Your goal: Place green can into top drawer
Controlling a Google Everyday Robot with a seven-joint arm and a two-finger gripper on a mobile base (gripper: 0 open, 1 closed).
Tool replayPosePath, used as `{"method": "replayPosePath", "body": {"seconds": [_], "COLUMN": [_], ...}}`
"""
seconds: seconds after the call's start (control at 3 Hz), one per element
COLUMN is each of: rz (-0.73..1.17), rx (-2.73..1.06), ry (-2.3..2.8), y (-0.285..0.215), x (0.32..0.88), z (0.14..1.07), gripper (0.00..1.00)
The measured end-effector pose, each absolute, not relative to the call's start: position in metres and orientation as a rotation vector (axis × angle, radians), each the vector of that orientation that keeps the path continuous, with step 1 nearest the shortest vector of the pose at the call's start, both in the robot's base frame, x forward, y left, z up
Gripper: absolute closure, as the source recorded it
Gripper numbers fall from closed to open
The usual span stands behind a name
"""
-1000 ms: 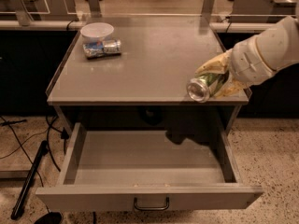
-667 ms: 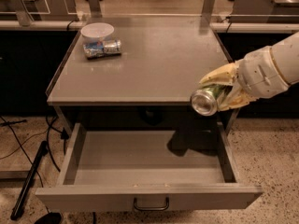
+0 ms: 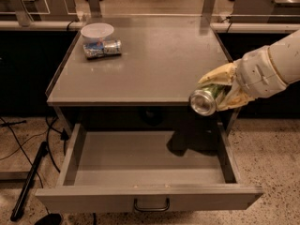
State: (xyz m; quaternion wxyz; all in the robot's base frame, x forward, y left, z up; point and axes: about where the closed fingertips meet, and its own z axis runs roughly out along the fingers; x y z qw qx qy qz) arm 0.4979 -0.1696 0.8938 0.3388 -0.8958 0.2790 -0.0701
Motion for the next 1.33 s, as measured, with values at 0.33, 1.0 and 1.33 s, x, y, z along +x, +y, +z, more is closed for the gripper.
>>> {"method": "replayPosePath", "body": {"seconds": [0.33,1.0,1.33], "rz": [-0.136,-0.042,-0.045], "rx": [-2.346,-2.356,-2.358], "ry": [0.692,0.532,0.534], "y": [-0.164,-0.134,-0.134], "x": [0.479,0.429,0.429], "z": [0.877,0.810,0.809], "gripper": [1.00,1.00,1.00]}}
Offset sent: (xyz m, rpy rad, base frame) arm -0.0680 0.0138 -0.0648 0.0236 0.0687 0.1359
